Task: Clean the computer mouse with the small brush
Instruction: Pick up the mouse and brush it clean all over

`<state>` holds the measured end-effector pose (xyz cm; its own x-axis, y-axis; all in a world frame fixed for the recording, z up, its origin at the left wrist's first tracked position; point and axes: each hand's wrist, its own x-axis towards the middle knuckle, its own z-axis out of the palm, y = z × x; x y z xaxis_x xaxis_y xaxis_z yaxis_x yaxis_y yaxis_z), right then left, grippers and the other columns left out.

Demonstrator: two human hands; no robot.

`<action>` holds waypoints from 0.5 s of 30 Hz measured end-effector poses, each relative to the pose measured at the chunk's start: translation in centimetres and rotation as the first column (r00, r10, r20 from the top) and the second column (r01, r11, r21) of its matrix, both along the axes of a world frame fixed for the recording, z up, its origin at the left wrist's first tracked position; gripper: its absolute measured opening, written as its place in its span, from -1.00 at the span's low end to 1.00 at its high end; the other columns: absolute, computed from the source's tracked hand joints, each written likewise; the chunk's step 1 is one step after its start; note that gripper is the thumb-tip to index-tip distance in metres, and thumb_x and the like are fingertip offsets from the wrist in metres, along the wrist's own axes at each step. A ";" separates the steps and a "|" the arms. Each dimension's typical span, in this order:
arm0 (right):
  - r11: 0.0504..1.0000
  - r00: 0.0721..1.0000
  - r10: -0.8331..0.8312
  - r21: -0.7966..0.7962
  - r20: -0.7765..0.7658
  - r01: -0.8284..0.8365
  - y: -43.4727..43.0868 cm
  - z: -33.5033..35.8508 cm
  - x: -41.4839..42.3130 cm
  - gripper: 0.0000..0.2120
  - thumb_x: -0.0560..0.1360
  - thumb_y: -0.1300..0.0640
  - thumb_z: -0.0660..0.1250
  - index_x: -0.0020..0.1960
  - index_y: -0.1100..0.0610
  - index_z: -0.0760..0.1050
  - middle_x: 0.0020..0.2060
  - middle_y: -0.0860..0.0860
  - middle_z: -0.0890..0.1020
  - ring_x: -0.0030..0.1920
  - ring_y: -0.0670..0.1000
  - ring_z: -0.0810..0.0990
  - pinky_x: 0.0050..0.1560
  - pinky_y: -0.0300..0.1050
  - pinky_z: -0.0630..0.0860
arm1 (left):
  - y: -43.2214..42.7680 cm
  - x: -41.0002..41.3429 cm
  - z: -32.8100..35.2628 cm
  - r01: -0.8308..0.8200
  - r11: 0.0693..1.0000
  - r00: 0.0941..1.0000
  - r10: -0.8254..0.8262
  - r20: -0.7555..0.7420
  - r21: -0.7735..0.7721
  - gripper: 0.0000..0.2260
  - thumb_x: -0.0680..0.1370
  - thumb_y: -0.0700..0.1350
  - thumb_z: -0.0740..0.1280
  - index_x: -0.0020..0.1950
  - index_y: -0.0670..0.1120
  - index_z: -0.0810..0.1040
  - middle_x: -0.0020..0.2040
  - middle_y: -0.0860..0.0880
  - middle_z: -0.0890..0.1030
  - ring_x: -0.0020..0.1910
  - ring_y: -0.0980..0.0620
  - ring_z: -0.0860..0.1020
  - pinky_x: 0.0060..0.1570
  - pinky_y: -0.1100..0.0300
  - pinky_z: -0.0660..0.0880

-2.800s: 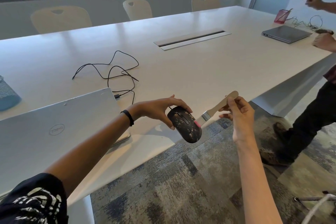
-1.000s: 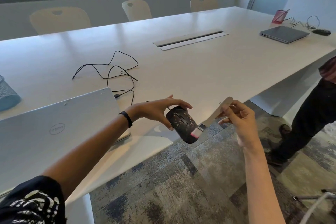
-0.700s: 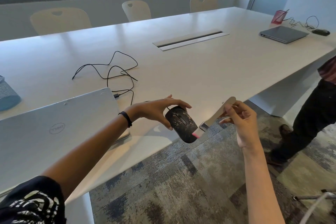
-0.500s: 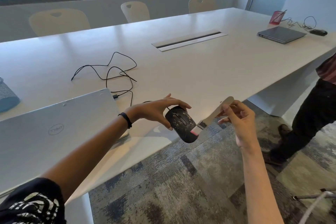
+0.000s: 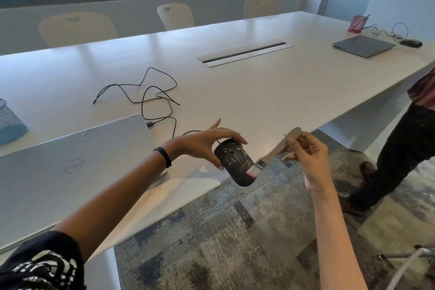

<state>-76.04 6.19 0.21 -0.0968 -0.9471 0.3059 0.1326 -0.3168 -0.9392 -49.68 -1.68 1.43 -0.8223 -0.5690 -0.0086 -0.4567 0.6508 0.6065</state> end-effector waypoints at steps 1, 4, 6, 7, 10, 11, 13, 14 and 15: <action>0.999 0.999 0.030 0.012 -0.016 -0.029 0.0 0.0 0.0 -0.87 0.41 0.09 0.40 -0.14 -0.11 0.67 -0.25 -0.10 0.73 -0.30 -0.09 0.70 -0.37 -0.23 0.61 | 0.0 0.0 0.0 -0.001 1.000 1.000 0.001 -0.001 0.000 -0.37 0.36 -0.14 0.53 0.38 0.00 0.36 0.30 0.12 0.45 0.44 0.15 0.24 0.39 0.05 -0.40; 0.999 0.999 0.045 0.015 -0.019 -0.045 0.0 -0.1 0.0 -0.87 0.40 0.09 0.40 -0.13 -0.12 0.67 -0.25 -0.09 0.74 -0.31 -0.08 0.70 -0.37 -0.23 0.61 | 0.1 0.0 0.0 -0.002 1.000 1.000 0.002 -0.006 0.003 -0.38 0.36 -0.13 0.53 0.37 -0.01 0.37 0.28 0.14 0.44 0.41 0.18 0.27 0.38 0.08 -0.39; 1.000 1.000 -0.002 0.006 0.001 0.002 -0.1 -0.1 0.1 -0.88 0.41 0.08 0.40 -0.13 -0.11 0.67 -0.25 -0.10 0.73 -0.32 -0.09 0.70 -0.38 -0.23 0.60 | 0.2 -0.1 0.1 -0.001 1.000 1.000 0.001 -0.009 0.001 -0.38 0.37 -0.13 0.53 0.36 0.00 0.37 0.28 0.13 0.44 0.40 0.17 0.28 0.39 0.07 -0.39; 0.999 0.999 -0.039 0.005 0.023 0.039 -0.2 -0.2 0.1 -0.90 0.41 0.07 0.40 -0.14 -0.11 0.67 -0.26 -0.10 0.73 -0.32 -0.09 0.70 -0.39 -0.24 0.60 | 0.2 -0.1 0.1 -0.001 1.000 1.000 0.001 -0.011 -0.002 -0.39 0.37 -0.13 0.53 0.36 0.01 0.37 0.29 0.12 0.45 0.40 0.16 0.29 0.40 0.05 -0.38; 0.992 0.988 -0.124 0.003 0.091 0.124 -0.3 -0.4 0.1 -0.93 0.43 0.06 0.40 -0.16 -0.08 0.66 -0.27 -0.10 0.73 -0.33 -0.08 0.70 -0.40 -0.24 0.59 | 0.2 0.0 0.2 -0.004 1.000 1.000 0.004 -0.017 -0.009 -0.38 0.37 -0.13 0.53 0.35 0.06 0.35 0.30 0.07 0.46 0.40 0.13 0.30 0.41 0.03 -0.37; 0.991 0.986 -0.134 0.004 0.099 0.134 -0.4 -0.4 0.0 -0.93 0.44 0.07 0.40 -0.16 -0.07 0.65 -0.27 -0.10 0.73 -0.33 -0.07 0.71 -0.40 -0.24 0.59 | 0.1 0.0 0.3 -0.005 1.000 1.000 0.005 -0.018 -0.009 -0.38 0.37 -0.13 0.53 0.35 0.05 0.35 0.30 0.06 0.46 0.40 0.13 0.30 0.41 0.03 -0.37; 0.992 0.988 -0.123 0.010 0.089 0.123 -0.5 -0.5 0.0 -0.92 0.43 0.08 0.40 -0.16 -0.07 0.66 -0.27 -0.10 0.73 -0.33 -0.07 0.70 -0.41 -0.24 0.59 | 0.1 0.1 0.3 -0.006 1.000 1.000 0.006 -0.015 -0.007 -0.38 0.37 -0.13 0.53 0.35 0.04 0.35 0.30 0.06 0.46 0.40 0.13 0.30 0.42 0.02 -0.37; 0.995 0.992 -0.100 0.013 0.075 0.099 -0.5 -0.5 -0.1 -0.91 0.43 0.09 0.40 -0.17 -0.08 0.66 -0.27 -0.10 0.73 -0.33 -0.08 0.70 -0.41 -0.24 0.59 | 0.1 0.1 0.3 -0.007 1.000 1.000 0.007 -0.014 -0.006 -0.38 0.37 -0.14 0.53 0.35 0.04 0.35 0.30 0.06 0.46 0.40 0.13 0.30 0.42 0.01 -0.37; 0.997 0.995 -0.076 0.015 0.063 0.075 -0.5 -0.4 -0.1 -0.91 0.42 0.08 0.40 -0.17 -0.08 0.67 -0.27 -0.10 0.73 -0.34 -0.08 0.70 -0.41 -0.24 0.58 | 0.0 0.1 0.3 -0.009 1.000 1.000 0.009 -0.014 -0.004 -0.38 0.37 -0.14 0.53 0.35 0.04 0.35 0.30 0.05 0.46 0.40 0.12 0.30 0.42 0.00 -0.37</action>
